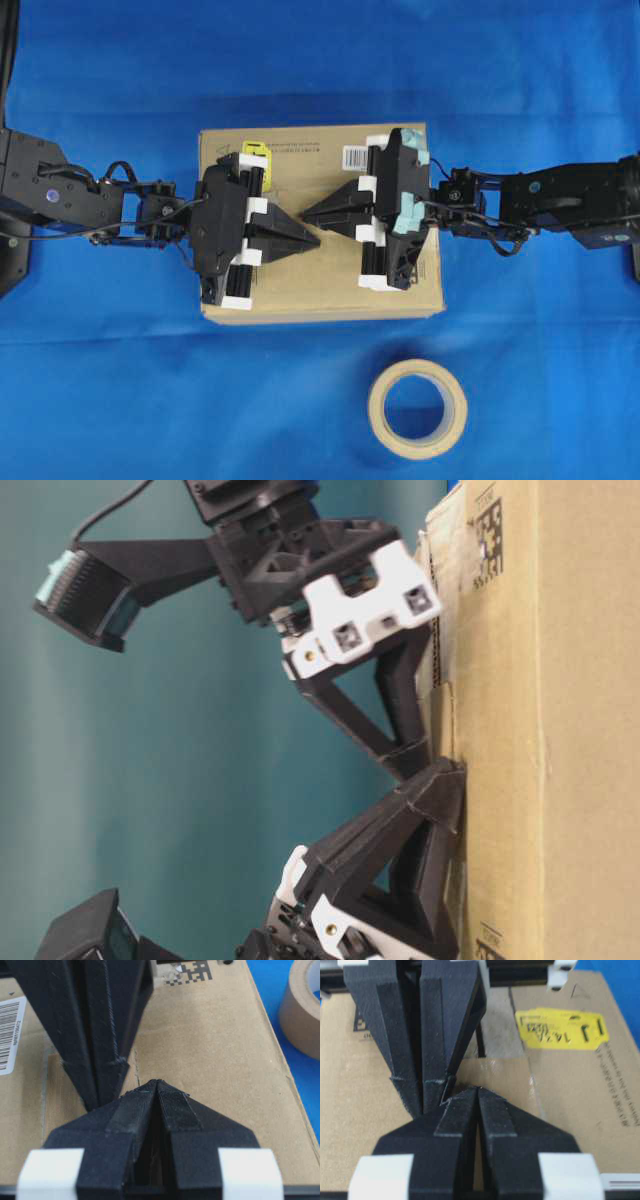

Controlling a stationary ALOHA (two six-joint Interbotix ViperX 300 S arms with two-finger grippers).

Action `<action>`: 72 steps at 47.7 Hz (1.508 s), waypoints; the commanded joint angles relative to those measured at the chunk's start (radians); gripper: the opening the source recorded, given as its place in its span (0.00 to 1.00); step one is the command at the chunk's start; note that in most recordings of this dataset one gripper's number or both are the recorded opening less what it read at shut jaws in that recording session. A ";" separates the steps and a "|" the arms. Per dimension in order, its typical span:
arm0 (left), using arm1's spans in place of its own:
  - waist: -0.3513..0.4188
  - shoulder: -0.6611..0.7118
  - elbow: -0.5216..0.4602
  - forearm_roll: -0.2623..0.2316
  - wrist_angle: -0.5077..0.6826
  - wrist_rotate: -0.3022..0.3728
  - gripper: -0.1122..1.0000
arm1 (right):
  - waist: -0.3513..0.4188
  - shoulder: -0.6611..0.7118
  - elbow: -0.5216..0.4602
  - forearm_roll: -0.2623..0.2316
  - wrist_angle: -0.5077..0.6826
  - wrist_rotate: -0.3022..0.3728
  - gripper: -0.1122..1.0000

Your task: Apply tape along the seams of the closed cardboard box to seal it securely.

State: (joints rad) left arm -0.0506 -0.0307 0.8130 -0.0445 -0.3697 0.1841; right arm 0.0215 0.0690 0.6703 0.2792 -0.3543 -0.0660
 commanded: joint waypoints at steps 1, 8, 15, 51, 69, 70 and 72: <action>0.014 -0.002 -0.009 0.000 -0.012 -0.012 0.10 | 0.006 0.000 -0.017 0.015 -0.003 0.002 0.11; 0.021 0.003 0.012 0.000 -0.011 -0.015 0.10 | 0.009 0.012 0.008 0.054 -0.003 0.002 0.11; 0.032 -0.002 0.051 -0.003 -0.011 -0.018 0.10 | 0.023 0.009 0.052 0.094 -0.008 0.002 0.11; 0.043 -0.037 0.152 -0.008 -0.017 -0.110 0.10 | 0.066 -0.067 0.175 0.169 -0.009 -0.008 0.11; 0.028 -0.218 0.048 0.002 0.086 -0.095 0.10 | 0.060 -0.299 0.152 0.153 0.020 -0.109 0.11; 0.026 -0.230 0.048 0.000 0.097 -0.095 0.10 | 0.058 -0.314 0.152 0.153 0.025 -0.118 0.11; 0.028 -0.256 0.052 0.002 0.112 -0.095 0.10 | 0.057 -0.353 0.158 0.153 0.041 -0.140 0.11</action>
State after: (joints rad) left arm -0.0215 -0.2270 0.8851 -0.0460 -0.2823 0.0905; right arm 0.0813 -0.2056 0.8330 0.4357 -0.3313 -0.1795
